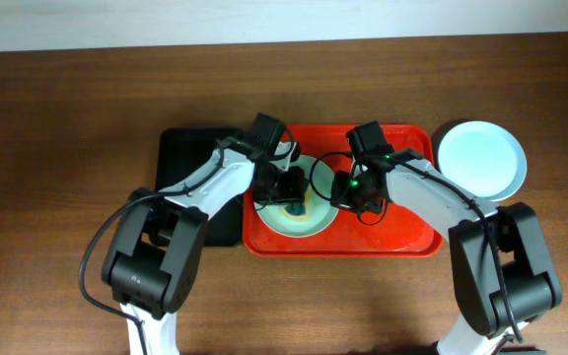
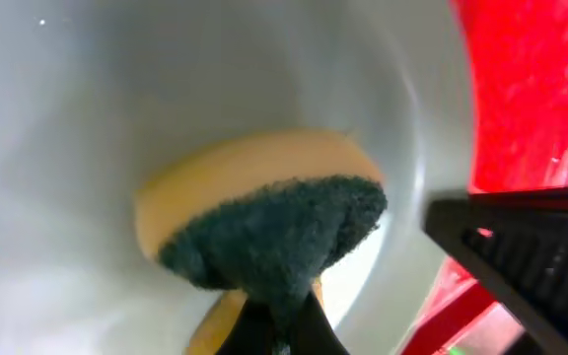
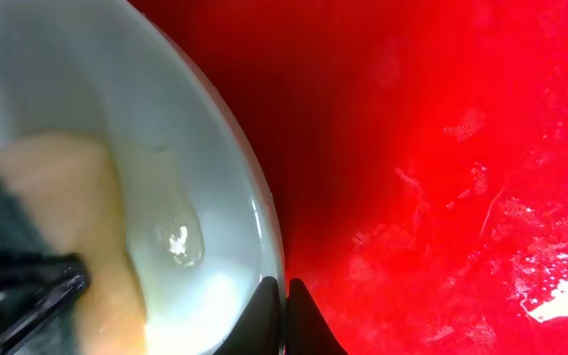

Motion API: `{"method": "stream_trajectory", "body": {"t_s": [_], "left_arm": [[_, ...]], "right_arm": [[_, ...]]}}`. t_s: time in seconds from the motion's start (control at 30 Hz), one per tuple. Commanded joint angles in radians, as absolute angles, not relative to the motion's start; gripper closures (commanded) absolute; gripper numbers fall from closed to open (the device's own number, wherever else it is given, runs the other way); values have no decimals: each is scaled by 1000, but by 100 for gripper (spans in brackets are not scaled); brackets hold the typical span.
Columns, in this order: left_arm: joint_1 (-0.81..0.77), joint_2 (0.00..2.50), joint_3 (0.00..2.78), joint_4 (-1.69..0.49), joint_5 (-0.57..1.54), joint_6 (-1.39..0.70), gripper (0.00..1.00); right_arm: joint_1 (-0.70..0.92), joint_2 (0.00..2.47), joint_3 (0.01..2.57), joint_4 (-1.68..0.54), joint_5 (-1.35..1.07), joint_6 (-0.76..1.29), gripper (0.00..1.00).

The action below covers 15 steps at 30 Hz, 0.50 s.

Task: Clean dirty plates on tray and stack at the side
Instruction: 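Bring the sponge back onto the blue plate and scrub it again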

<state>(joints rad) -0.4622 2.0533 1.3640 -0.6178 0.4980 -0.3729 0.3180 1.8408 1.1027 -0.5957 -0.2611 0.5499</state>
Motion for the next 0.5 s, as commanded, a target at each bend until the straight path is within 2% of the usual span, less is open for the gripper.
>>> {"method": "stream_trajectory", "body": {"t_s": [0.0, 0.17, 0.33, 0.47], "left_arm": [[-443, 2022, 1443, -651, 442, -347, 100], [-462, 2024, 1423, -674, 210, -354, 100], [-505, 2061, 1364, -655, 133, -395, 100], [-566, 2128, 1326, -602, 168, -418, 100]], "right_arm": [[328, 1841, 1097, -590, -277, 554, 96], [328, 1841, 1097, -590, -277, 554, 96], [328, 1841, 1097, -591, -277, 554, 96], [328, 1841, 1097, -594, -277, 554, 96]]}}
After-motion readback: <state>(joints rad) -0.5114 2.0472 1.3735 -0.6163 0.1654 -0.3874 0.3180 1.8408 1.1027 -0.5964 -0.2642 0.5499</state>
